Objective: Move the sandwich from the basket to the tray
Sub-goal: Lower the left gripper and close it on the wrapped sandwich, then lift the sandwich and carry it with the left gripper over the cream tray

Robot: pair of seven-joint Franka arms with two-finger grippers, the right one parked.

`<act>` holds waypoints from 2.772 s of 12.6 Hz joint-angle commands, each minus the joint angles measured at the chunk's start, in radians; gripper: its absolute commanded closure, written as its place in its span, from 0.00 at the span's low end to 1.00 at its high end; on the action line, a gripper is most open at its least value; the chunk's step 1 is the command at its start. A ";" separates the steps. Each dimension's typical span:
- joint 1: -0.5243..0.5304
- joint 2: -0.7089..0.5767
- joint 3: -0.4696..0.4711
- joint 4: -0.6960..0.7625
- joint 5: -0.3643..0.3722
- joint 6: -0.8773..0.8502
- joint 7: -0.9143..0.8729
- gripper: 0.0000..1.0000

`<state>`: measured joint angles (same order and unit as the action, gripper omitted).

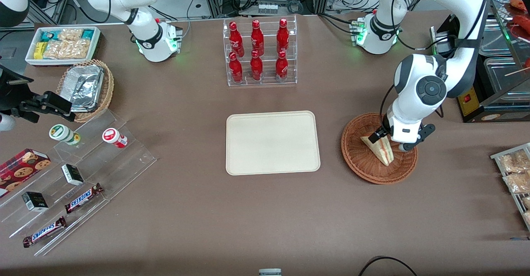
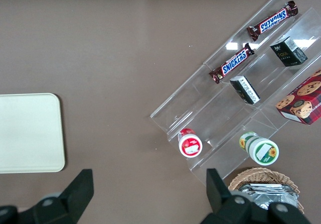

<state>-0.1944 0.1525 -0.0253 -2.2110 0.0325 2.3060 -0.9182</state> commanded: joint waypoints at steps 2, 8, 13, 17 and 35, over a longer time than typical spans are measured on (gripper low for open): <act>-0.013 0.039 0.010 -0.006 -0.010 0.056 -0.059 0.00; -0.007 0.102 0.010 -0.006 -0.008 0.108 -0.041 0.00; -0.007 0.104 0.010 -0.006 -0.006 0.102 -0.039 0.91; -0.017 0.044 0.010 0.058 0.004 -0.057 -0.036 0.91; -0.503 0.421 0.008 0.635 -0.109 -0.355 -0.062 0.92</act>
<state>-0.6585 0.5124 -0.0310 -1.6744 -0.0438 1.9711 -0.9411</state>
